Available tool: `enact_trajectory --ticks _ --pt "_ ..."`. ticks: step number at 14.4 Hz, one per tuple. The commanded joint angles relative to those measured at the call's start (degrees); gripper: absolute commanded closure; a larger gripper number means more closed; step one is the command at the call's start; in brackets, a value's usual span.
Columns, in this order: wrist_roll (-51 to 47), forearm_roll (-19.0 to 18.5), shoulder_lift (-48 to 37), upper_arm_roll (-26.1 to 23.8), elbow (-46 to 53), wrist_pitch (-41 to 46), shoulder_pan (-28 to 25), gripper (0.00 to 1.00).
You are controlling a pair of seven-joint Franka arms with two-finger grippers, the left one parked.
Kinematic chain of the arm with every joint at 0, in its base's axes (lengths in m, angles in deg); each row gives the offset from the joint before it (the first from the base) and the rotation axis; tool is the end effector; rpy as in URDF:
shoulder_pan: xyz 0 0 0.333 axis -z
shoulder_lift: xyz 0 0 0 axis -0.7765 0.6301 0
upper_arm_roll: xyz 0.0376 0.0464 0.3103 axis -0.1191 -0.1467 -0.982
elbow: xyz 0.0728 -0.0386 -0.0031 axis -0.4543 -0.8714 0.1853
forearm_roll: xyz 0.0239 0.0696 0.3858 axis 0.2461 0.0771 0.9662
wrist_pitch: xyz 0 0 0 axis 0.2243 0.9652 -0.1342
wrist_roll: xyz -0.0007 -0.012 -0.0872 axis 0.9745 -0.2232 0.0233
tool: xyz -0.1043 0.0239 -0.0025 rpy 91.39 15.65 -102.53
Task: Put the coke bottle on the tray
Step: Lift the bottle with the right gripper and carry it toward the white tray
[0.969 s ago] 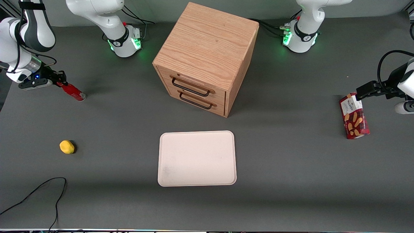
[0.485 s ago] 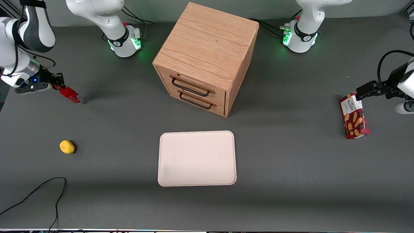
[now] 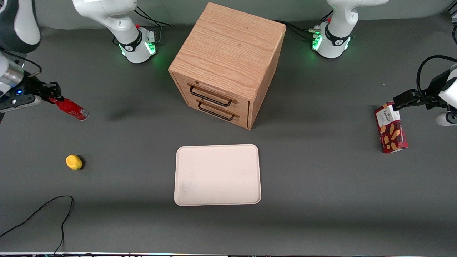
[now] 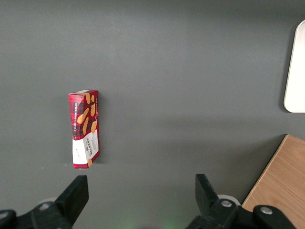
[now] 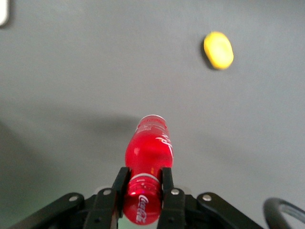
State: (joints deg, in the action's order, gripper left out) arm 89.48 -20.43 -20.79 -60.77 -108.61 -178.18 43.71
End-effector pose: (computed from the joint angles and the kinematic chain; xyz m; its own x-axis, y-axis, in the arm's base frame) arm 0.4873 -0.1079 0.5063 0.9652 0.2416 -0.1002 0.2434 -0.9699 0.0062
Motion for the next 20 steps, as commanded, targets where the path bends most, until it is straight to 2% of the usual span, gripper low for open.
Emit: enact_trajectory --ticks 1,5,8,11,14,16,20 --pt "-0.70 2.96 11.10 -3.13 19.36 10.66 0.11 1.00" --pt "-1.05 4.02 19.55 -6.91 35.72 16.57 0.03 1.00" --pt "-7.09 3.84 25.52 -11.30 46.53 21.05 0.03 1.00" --pt "-16.39 3.67 32.64 -18.32 56.56 21.68 0.03 1.00" --pt "-27.21 3.23 40.45 -25.97 63.16 20.02 -0.06 1.00" --pt "-31.27 3.05 43.20 -29.49 64.14 15.73 -0.23 1.00" --pt "-34.18 2.44 48.47 -30.30 64.05 7.11 -2.78 1.00"
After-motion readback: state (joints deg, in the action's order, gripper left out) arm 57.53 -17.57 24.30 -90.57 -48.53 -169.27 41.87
